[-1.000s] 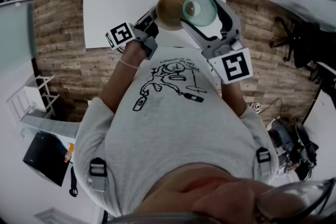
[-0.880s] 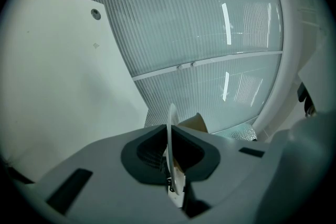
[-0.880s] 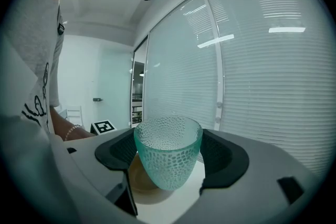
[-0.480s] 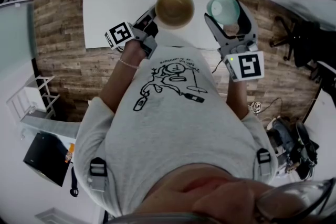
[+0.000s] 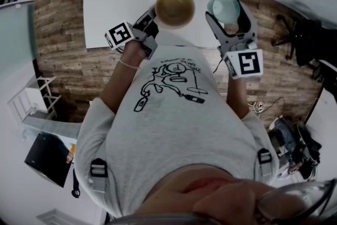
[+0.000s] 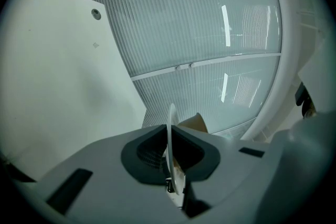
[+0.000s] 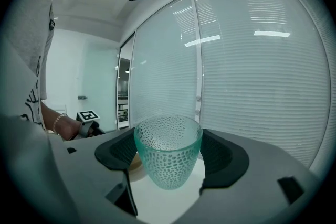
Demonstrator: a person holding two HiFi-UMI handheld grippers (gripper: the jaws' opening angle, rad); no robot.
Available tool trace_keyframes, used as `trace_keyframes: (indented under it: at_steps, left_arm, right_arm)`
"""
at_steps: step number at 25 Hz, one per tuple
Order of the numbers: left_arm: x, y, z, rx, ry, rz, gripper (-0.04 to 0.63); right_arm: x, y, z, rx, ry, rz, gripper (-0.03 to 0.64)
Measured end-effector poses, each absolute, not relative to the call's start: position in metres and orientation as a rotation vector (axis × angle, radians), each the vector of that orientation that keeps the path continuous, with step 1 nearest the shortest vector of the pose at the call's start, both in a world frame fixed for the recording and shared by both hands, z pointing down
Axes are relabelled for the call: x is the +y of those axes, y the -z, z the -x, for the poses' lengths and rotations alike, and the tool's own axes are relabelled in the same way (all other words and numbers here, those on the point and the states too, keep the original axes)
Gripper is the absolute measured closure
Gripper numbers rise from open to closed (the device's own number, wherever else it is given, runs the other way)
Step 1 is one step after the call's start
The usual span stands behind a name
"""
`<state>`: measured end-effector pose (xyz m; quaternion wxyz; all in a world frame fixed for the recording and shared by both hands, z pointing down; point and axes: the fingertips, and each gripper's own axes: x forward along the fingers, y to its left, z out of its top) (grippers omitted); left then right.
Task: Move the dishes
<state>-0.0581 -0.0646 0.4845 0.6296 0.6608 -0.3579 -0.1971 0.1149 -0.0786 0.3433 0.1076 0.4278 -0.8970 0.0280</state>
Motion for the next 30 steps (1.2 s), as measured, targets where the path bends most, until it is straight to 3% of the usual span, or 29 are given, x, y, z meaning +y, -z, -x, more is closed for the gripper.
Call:
trace_keyframes:
  at_steps: [30]
  left_arm:
    - [-0.063,-0.479,0.057,-0.826,0.447,-1.526,0.577]
  right_arm:
    - [-0.084,-0.56,-0.142,-2.505,-0.24,-1.278,0.239]
